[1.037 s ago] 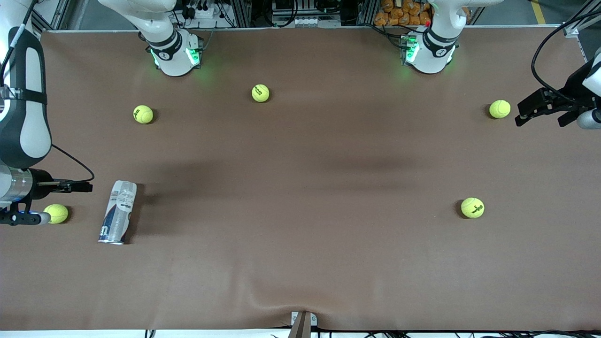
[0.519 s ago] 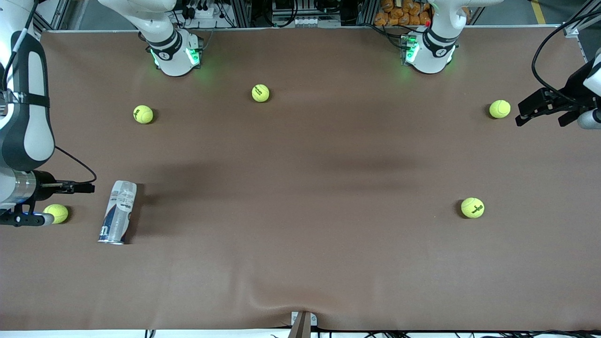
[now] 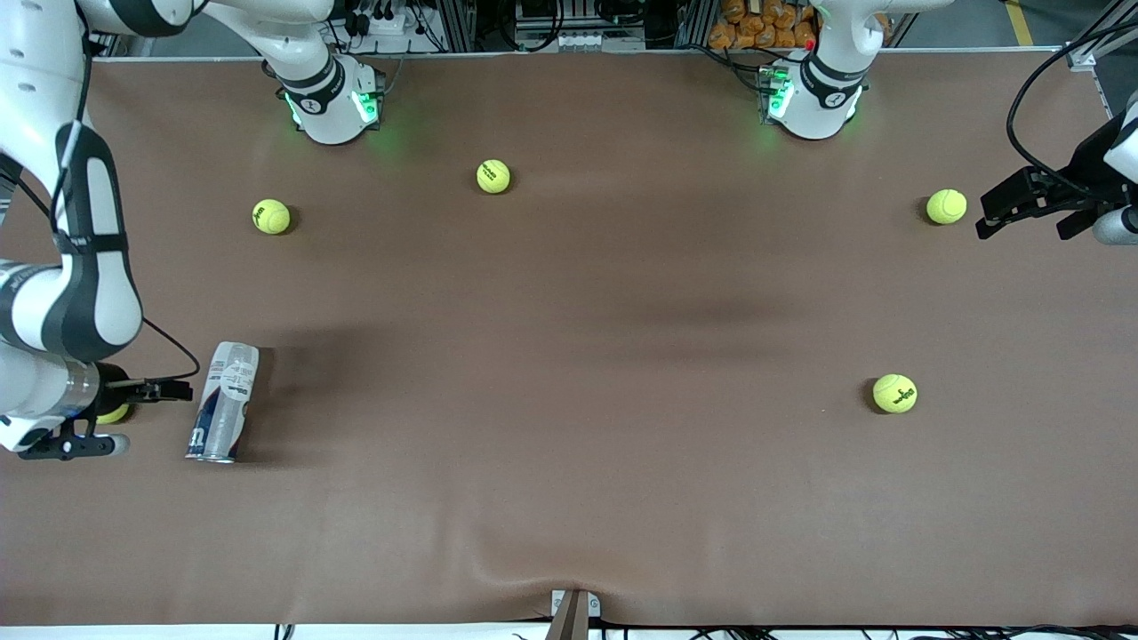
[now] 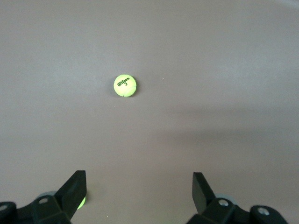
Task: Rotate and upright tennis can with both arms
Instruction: 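Reach the right gripper down to the white Wilson can lying flat, then close the right gripper around the can's body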
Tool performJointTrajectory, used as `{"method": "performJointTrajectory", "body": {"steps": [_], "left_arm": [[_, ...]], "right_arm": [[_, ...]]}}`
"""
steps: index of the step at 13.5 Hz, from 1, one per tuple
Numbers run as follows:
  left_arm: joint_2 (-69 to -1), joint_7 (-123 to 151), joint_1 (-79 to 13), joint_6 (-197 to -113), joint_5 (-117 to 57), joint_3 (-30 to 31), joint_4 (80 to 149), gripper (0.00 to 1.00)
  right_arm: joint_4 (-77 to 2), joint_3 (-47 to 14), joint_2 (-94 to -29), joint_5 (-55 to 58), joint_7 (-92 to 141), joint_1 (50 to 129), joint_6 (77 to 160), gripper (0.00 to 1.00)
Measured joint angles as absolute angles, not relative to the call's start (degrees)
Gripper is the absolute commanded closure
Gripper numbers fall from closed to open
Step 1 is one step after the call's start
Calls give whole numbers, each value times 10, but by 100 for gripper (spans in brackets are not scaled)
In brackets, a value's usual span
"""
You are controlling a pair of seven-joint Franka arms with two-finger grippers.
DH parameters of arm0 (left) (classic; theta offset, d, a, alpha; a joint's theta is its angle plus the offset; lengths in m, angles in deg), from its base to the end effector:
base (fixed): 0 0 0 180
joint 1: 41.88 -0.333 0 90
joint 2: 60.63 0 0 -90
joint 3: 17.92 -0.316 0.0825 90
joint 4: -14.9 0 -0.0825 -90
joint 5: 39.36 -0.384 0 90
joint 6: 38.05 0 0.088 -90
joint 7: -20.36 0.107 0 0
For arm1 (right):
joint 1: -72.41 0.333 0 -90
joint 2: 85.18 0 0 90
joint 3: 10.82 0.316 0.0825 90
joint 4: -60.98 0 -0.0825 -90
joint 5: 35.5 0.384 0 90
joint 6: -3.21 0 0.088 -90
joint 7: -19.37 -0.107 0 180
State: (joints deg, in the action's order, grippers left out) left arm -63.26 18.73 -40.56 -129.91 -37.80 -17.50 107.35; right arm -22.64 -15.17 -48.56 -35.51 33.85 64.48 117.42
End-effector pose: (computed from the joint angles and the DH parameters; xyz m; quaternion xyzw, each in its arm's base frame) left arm 0.5431 -0.0194 0.6324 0.9998 -0.0008 0.0174 0.0140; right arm 0.6901 -0.1409 0.3006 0.9981 0.0255 -0.0557 0.0105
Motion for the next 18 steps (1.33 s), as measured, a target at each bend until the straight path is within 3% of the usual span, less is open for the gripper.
{"method": "performJointTrajectory", "body": {"steps": [7,18], "left_arm": [[-633,187,-406,-1299,-378,-175,1074,0],[-632,187,-406,-1299,-378,-175,1074,0]], "right_arm": [[-226,-139,-429,-353,342,655,1242,0],[-227,-140,-401,-353,342,659,1247,0]]}}
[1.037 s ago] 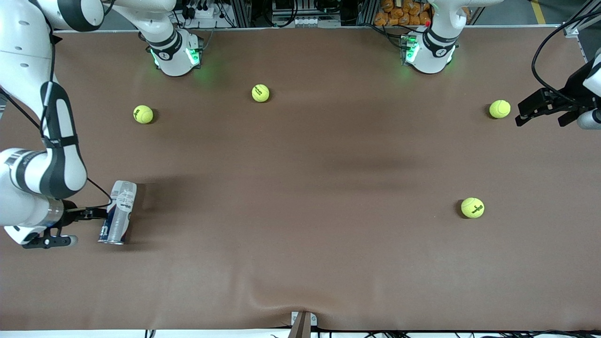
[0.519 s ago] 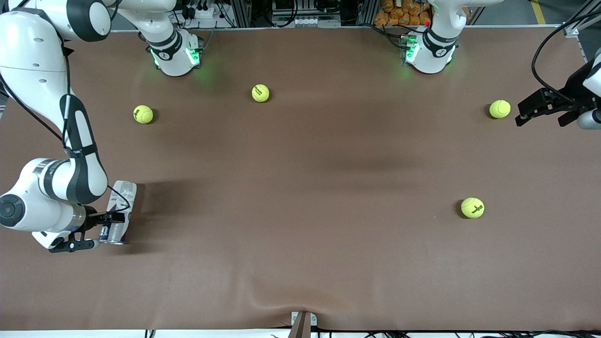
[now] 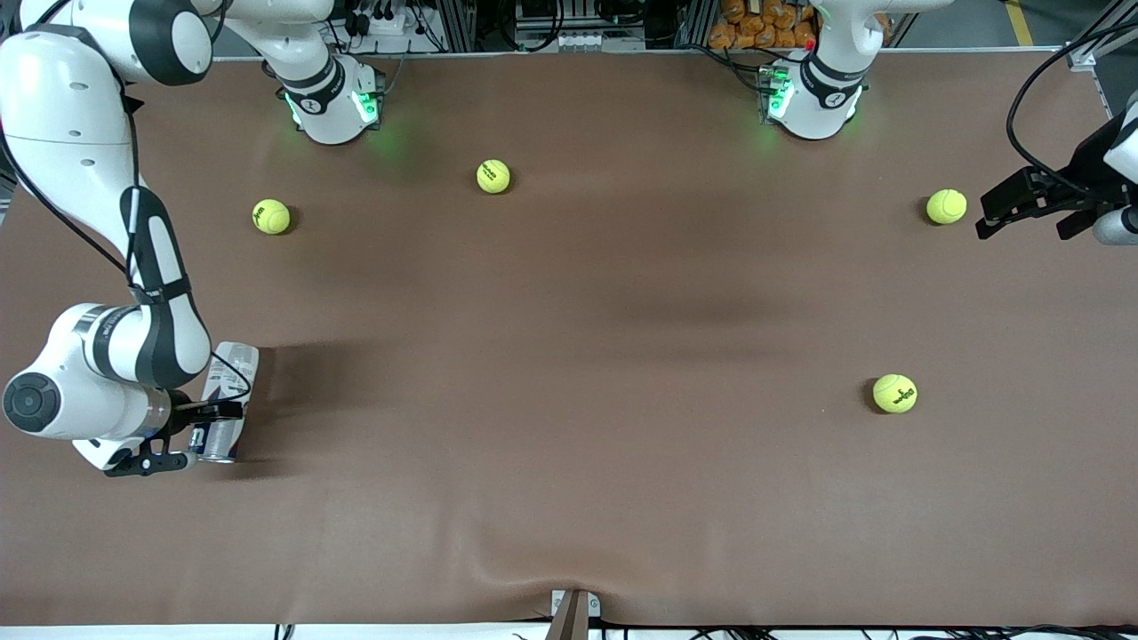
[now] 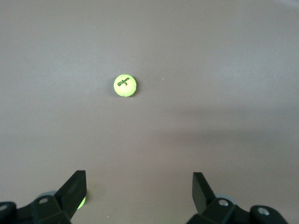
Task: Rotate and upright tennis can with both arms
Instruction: 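Close the right gripper around the can's body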
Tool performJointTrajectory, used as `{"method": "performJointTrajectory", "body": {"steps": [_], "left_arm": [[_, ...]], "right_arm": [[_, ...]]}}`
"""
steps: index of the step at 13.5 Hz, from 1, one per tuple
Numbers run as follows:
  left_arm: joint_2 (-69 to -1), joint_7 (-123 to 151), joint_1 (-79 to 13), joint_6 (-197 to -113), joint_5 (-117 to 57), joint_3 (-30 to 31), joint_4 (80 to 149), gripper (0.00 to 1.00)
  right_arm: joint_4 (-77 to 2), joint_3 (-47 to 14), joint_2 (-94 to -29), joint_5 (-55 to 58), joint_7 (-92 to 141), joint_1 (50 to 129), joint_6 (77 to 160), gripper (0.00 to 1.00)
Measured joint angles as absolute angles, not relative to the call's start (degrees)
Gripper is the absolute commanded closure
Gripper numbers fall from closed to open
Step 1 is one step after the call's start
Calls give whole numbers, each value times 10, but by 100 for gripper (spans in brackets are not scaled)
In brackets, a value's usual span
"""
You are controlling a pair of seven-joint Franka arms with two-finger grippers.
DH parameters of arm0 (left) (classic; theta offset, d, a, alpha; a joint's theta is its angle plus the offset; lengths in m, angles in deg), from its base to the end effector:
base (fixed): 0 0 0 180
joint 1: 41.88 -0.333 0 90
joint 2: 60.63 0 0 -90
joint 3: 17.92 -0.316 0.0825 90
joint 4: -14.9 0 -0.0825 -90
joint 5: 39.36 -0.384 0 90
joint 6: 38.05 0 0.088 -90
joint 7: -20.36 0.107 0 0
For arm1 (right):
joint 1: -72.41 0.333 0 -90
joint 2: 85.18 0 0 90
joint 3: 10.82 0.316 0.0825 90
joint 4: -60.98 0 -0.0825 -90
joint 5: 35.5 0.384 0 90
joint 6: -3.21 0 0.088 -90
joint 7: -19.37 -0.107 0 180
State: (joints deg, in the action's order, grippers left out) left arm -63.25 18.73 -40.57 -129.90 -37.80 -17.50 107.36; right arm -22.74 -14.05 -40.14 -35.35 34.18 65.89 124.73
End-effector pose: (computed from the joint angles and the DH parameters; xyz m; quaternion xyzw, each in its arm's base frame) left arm 0.5431 -0.0193 0.6322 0.9998 -0.0007 0.0171 0.0140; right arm 0.6978 -0.1131 0.2053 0.9966 0.0503 -0.0652 0.0056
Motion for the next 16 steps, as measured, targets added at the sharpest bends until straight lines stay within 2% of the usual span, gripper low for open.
{"method": "performJointTrajectory", "body": {"steps": [6,8,9,14,16], "left_arm": [[-632,187,-406,-1299,-378,-175,1074,0],[-632,187,-406,-1299,-378,-175,1074,0],[-632,187,-406,-1299,-378,-175,1074,0],[-632,187,-406,-1299,-378,-175,1074,0],[-632,187,-406,-1299,-378,-175,1074,0]], "right_arm": [[-228,-142,-388,-353,342,657,1248,0],[-228,-142,-384,-353,342,657,1248,70],[-228,-142,-383,-353,342,657,1247,75],[-223,-142,-386,-352,342,658,1232,63],[-220,-142,-390,-352,342,659,1229,63]]}}
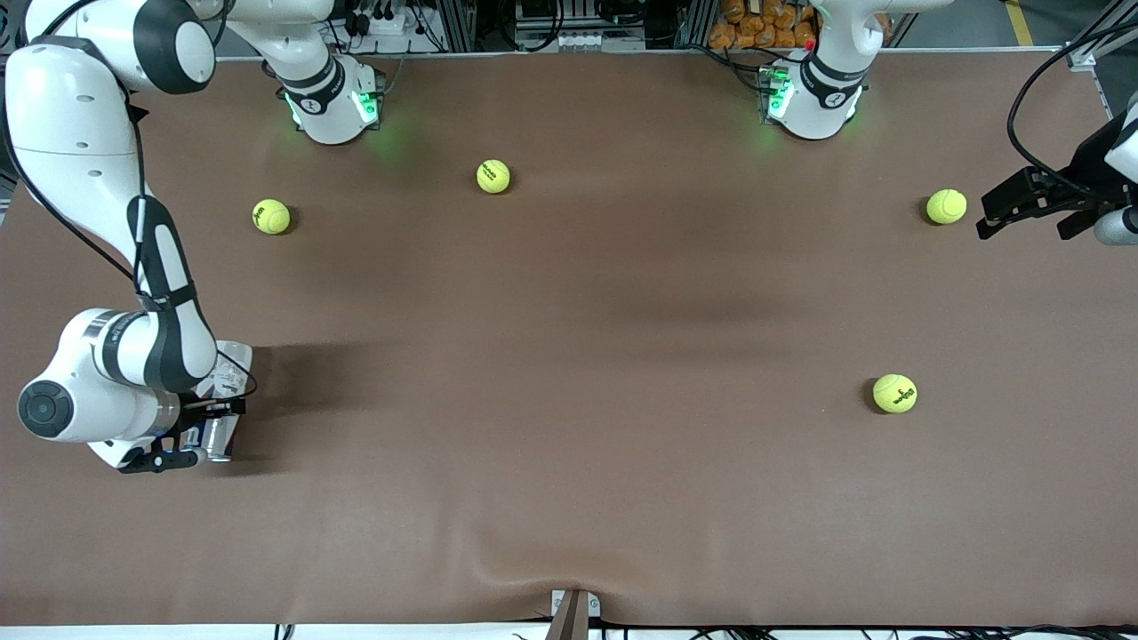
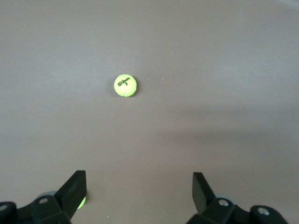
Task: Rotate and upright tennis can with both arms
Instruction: 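Close the right gripper around the can's body, then lift the can with the right gripper and carry it toward mid-table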
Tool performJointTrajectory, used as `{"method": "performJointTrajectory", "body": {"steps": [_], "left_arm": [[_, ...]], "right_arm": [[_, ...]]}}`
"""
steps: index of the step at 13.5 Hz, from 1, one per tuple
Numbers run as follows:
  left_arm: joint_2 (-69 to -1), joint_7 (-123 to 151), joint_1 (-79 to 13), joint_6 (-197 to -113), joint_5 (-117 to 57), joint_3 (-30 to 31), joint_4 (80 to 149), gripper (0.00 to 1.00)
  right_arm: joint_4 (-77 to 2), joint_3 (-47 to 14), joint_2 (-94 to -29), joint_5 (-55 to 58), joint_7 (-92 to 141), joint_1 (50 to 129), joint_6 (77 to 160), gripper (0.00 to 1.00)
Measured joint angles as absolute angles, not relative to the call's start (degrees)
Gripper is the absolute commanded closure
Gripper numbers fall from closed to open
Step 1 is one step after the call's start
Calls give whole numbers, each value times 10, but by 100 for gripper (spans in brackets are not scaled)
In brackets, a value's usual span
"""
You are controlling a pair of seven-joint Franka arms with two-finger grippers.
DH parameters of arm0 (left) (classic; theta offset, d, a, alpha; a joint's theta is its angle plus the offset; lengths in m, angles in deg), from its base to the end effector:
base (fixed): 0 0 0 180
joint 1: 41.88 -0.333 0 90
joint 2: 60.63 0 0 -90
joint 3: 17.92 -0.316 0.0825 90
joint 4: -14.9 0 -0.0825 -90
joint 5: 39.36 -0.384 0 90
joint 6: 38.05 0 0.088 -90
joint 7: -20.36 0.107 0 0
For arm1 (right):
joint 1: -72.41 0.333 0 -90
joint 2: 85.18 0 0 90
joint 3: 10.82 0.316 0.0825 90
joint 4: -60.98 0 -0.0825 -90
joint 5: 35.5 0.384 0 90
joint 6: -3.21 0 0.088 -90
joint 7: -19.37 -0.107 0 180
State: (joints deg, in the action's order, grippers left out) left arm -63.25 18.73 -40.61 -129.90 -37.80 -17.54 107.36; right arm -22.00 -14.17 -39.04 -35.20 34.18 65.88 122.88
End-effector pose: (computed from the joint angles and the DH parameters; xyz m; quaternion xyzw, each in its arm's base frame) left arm 0.5431 -0.0186 0.6322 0.9998 0.0000 0.0171 0.0140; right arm 0.6951 -0.1139 0.1949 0.9953 0.0486 -0.0840 0.0016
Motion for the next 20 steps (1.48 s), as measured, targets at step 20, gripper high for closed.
{"method": "performJointTrajectory", "body": {"steps": [20], "left_arm": [[-623,187,-407,-1299,-378,-178,1074,0]], "right_arm": [[-126,11,-410,-353,482,930,1213,59]]}}
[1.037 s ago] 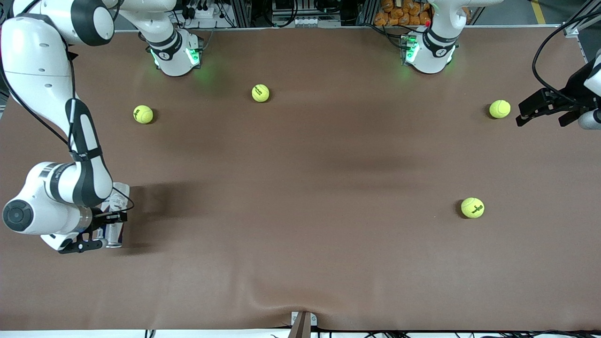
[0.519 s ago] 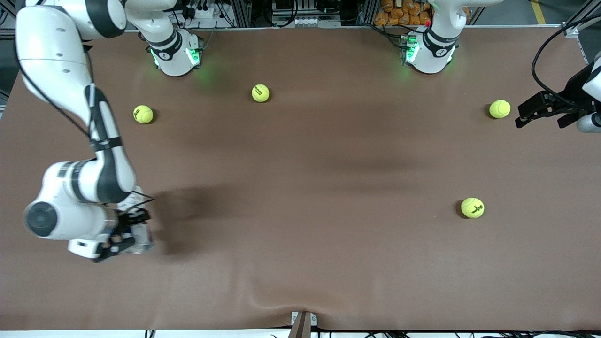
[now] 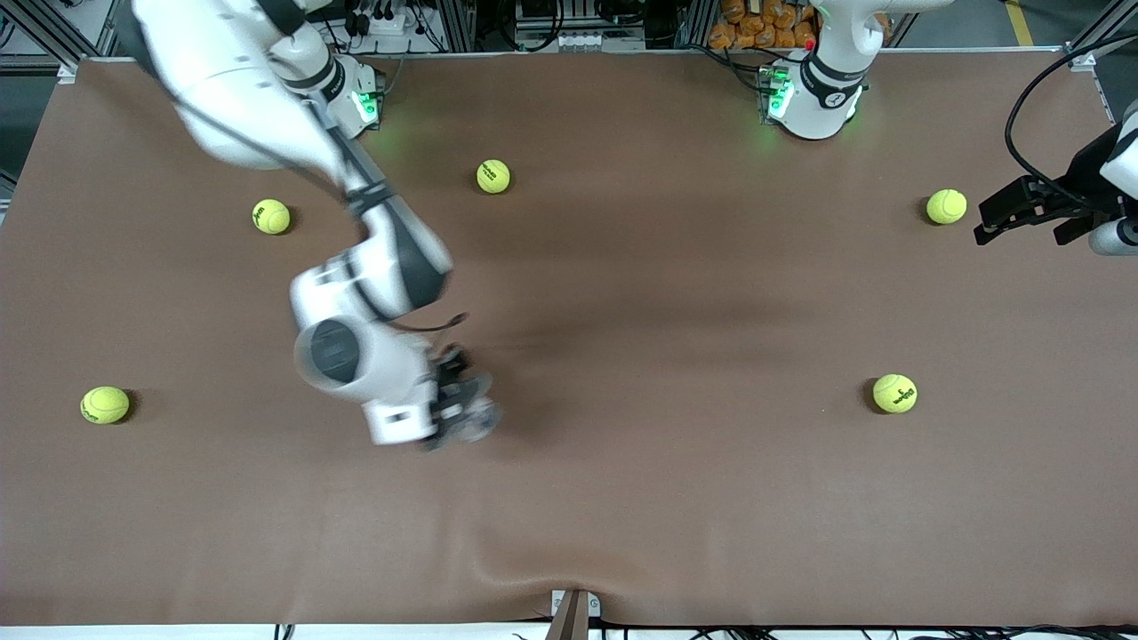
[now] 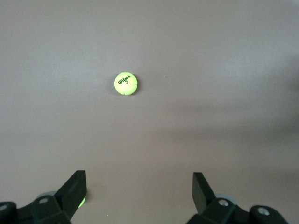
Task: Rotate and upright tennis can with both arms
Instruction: 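Lift the can with the right gripper and carry it toward mid-table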
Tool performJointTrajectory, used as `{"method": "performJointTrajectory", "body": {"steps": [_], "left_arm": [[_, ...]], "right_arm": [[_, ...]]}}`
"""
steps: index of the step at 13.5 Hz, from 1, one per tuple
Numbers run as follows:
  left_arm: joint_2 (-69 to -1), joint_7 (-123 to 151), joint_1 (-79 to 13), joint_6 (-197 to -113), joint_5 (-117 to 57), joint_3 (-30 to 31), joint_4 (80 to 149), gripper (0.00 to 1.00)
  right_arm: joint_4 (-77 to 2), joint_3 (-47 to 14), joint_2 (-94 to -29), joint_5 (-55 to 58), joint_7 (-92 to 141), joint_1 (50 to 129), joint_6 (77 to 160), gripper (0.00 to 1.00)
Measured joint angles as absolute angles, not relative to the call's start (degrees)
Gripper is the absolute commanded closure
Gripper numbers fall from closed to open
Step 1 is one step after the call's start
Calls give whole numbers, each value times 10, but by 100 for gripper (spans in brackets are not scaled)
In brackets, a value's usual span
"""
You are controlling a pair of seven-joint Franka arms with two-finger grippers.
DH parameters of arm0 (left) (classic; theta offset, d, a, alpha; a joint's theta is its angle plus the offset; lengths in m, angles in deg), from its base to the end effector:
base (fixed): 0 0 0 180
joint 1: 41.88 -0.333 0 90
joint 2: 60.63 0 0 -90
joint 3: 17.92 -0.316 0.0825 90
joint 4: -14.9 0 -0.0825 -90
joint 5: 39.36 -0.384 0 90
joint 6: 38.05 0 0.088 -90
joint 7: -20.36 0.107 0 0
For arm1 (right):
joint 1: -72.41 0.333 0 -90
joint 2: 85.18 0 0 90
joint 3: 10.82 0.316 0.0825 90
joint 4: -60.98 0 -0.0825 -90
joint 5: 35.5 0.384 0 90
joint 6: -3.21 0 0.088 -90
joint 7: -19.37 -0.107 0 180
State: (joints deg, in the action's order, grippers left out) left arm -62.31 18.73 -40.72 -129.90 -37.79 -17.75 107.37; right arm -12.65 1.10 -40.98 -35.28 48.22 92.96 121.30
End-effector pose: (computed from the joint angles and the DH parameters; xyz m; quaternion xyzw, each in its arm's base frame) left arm 0.5481 -0.0156 0.6232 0.9999 0.0029 0.0089 0.0139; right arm 0.6493 0.3683 0.2976 -0.8729 -0.4822 -0.0074 0.0739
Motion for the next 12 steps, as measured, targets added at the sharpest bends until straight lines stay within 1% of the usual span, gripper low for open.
{"method": "performJointTrajectory", "body": {"steps": [3,5,6,7,8,12], "left_arm": [[-623,187,-407,-1299,-378,-178,1074,0],[-622,187,-407,-1299,-378,-178,1074,0],[-621,187,-407,-1299,-378,-178,1074,0],[-620,187,-407,-1299,-378,-178,1074,0],[-619,187,-407,-1299,-378,-178,1074,0],[-616,187,-407,-1298,-377,-178,1074,0]], "right_arm": [[-146,10,-383,-357,483,1010,1293,59],[-152,8,-357,-377,484,1053,1331,59],[-153,6,-345,-388,483,1067,1339,47],[-153,5,-334,-394,483,1076,1343,1],[-152,5,-329,-394,484,1079,1347,0],[-152,-1,-325,-396,490,1078,1347,0]]}}
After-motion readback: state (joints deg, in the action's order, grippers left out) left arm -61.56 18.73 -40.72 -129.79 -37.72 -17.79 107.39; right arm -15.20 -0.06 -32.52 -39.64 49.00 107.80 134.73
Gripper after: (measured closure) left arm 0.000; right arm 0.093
